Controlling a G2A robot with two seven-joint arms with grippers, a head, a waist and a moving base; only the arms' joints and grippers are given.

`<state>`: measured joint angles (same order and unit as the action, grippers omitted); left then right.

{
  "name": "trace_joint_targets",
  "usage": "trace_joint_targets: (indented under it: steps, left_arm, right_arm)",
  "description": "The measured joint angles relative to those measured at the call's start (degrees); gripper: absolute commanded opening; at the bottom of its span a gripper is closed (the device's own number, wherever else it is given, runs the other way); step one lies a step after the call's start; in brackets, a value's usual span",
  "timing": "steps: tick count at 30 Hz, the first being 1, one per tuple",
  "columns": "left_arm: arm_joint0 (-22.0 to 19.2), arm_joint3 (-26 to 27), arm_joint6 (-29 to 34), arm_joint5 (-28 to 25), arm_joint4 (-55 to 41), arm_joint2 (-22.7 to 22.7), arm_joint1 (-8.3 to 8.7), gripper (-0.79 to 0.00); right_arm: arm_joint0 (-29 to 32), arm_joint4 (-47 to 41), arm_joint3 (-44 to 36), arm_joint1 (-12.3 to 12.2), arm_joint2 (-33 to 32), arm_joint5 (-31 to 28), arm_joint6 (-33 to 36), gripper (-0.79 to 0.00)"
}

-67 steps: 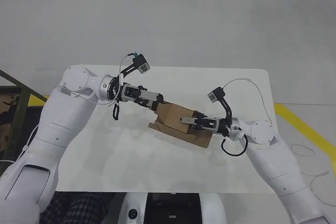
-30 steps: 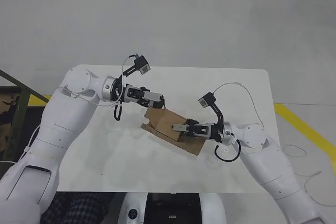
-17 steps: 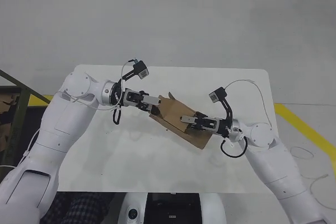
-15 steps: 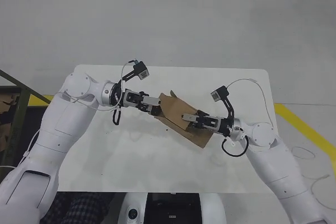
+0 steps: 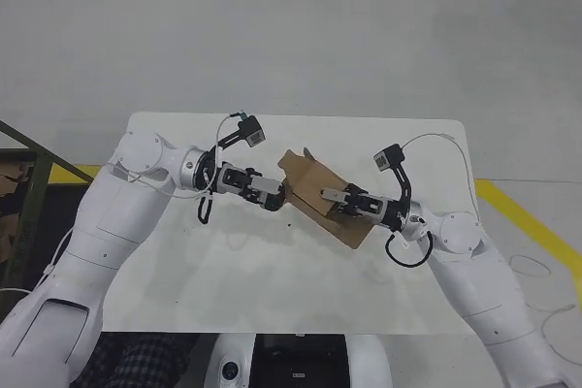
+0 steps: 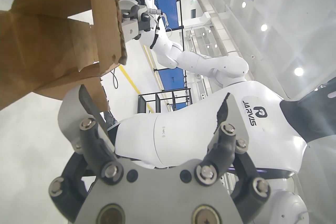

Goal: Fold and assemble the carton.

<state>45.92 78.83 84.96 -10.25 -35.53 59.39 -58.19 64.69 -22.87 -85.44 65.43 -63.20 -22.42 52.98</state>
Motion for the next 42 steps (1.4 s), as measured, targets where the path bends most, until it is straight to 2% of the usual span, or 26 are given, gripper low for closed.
trace_joint_targets:
  steps: [11, 19, 27, 42]
  left_arm:
    - [-1.56, -1.49, 0.15, -0.44, -0.14, -1.91, -0.78, 0.000]
    - [-1.47, -3.60, 0.42, -0.84, 0.08, 1.75, 0.04, 0.000]
    - [-0.17, -3.77, -0.07, -0.38, 1.02, 4.74, 0.92, 0.000]
    - [0.23, -4.53, -3.27, -0.82, 4.00, 2.01, 0.33, 0.000]
  right_arm:
    - [0.28, -0.17, -0.66, 0.25, 0.78, 0.87, -0.60, -0.785]
    - [0.67, -2.20, -0.12, 0.04, -0.32, -0.17, 1.96, -0.785]
    - [0.69, -5.83, 0.77, -0.14, -0.93, -3.62, 7.85, -0.785]
    - [0.93, -10.15, -1.31, 0.02, -0.09, -4.69, 11.79, -0.785]
